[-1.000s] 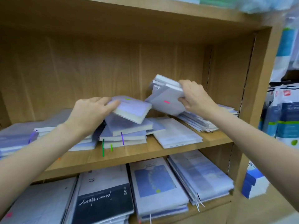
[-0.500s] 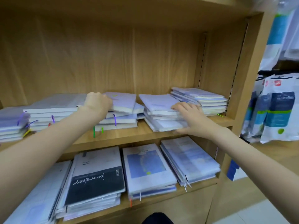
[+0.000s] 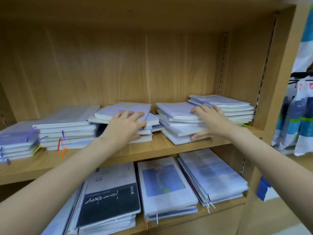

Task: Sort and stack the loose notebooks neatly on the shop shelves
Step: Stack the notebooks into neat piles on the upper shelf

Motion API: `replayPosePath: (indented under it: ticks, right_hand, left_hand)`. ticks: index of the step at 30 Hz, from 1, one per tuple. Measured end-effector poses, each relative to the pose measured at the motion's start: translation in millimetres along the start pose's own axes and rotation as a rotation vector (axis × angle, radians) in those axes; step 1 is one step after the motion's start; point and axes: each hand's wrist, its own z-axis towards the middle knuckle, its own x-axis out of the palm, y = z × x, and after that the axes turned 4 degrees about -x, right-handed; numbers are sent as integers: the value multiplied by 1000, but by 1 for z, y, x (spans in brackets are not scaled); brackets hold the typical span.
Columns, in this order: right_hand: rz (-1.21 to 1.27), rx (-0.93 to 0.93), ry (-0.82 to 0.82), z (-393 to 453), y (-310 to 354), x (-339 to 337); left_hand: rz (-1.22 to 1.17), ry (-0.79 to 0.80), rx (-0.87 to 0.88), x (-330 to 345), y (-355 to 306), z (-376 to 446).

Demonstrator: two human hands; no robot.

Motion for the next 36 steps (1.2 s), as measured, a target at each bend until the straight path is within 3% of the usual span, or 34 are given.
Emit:
replayPosePath:
  ticks: [3,4,8,10,15,20,28,32,36]
  right_hand:
    - [-110,38,229,8,4,-17]
    - [-102,10,235,10,13,-24]
    - [155,-265,-112,19,75,-34]
    - [177,-288,-92,34,111,-17]
    - [454,-173,14,64,181,27]
    - [287,-109,50,73,194,45]
    - [-172,-327,-129,44,188,23]
    - [194,-352,-201,1,134,-6]
    - [522,-208,-200,-49,105,-1]
  left_hand:
    - [-96,-52,-17,-2,20,-2]
    - [-99,-76,-24,-5,27,1]
    - [-82,-143,-146,-23,64,18]
    - [-95,-172,-177,-27,78,20]
    - [-80,-216,-64,-13,86,3]
    - [-71,-241,-86,-7,91,1]
    - [-93,-192,-133,-11,91,1]
    - [-84,-92,-209,-13,85,3]
    - [-121,-129,-17,-8,65,-15]
